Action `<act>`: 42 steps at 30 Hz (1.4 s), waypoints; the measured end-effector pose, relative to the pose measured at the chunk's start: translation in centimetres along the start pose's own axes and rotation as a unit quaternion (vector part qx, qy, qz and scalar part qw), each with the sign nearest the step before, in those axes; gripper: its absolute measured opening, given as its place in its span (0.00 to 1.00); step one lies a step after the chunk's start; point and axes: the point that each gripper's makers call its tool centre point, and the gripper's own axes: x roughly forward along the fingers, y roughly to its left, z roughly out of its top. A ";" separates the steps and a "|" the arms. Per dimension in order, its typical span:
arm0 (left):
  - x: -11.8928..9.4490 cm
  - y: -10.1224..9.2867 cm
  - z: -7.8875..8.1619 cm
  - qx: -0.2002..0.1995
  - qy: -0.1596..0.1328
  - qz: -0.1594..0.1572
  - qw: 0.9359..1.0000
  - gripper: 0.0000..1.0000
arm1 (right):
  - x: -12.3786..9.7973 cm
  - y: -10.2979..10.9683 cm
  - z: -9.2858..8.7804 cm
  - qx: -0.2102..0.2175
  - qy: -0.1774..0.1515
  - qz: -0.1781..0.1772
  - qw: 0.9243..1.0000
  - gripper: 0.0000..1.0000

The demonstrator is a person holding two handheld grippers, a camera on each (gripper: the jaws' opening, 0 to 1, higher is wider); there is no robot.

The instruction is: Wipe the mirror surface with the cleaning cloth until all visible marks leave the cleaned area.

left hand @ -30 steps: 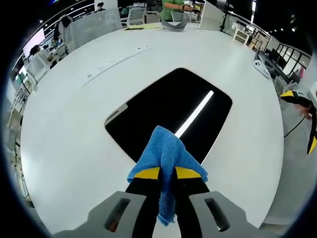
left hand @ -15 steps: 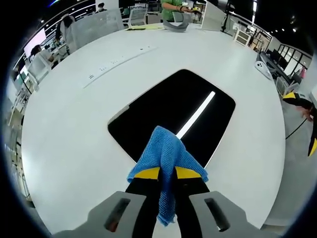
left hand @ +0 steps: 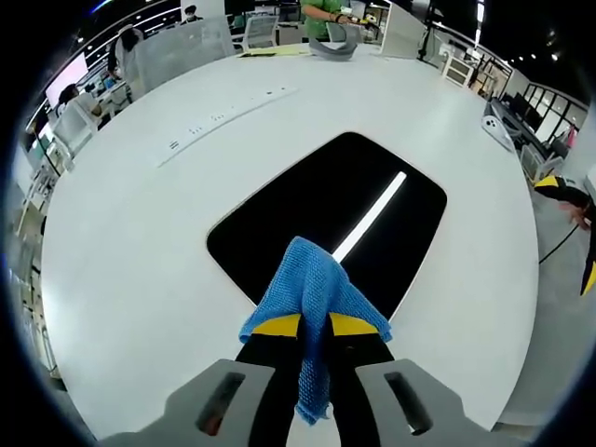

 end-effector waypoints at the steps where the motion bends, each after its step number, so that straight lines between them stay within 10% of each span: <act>1: 0.0 0.0 0.0 0.000 0.000 0.000 1.000 0.08 | 0.0 0.0 0.0 0.000 0.000 0.000 1.000 0.99; 42: 0.6 1.6 1.4 -0.016 0.003 0.004 1.000 0.08 | 0.2 -1.4 0.0 0.006 0.003 -0.006 1.000 0.99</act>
